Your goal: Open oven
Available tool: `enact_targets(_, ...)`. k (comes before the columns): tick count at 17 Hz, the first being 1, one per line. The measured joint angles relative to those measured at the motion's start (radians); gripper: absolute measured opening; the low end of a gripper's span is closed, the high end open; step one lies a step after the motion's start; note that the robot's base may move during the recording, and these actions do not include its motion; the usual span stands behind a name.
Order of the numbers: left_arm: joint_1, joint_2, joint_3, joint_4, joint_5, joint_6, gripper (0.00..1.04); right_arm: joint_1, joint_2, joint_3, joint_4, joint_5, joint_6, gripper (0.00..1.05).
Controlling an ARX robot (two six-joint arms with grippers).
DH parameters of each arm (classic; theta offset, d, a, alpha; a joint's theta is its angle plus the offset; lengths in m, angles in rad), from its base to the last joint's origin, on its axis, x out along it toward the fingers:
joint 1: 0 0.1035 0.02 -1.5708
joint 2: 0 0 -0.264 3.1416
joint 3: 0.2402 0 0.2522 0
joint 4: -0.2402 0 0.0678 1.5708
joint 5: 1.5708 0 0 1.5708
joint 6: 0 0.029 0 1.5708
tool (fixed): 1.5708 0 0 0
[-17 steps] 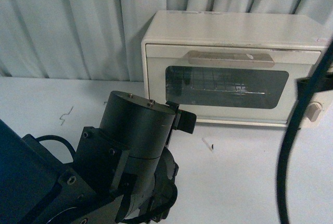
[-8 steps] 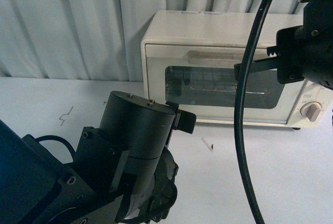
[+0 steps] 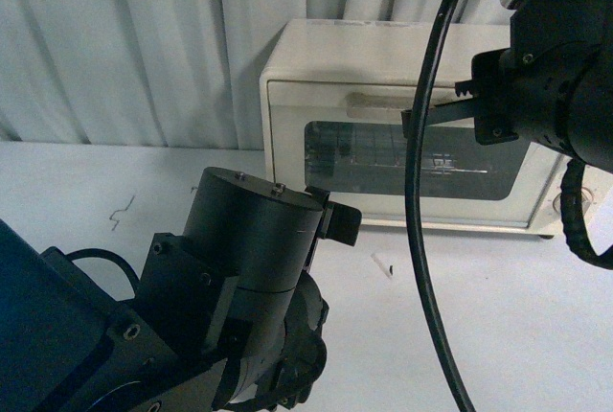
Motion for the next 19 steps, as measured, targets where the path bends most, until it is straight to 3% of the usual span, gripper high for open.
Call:
enact_targets(16, 0.000, 0.000, 0.000, 0.000, 0.000, 0.000, 0.98, 0.013, 0.076, 0.059, -0.008, -0.022, 0.028, 0.02)
enact_targets(19, 0.000, 0.000, 0.000, 0.000, 0.000, 0.000, 0.98, 0.080, 0.042, -0.003, -0.028, 0.051, 0.241, 0.02)
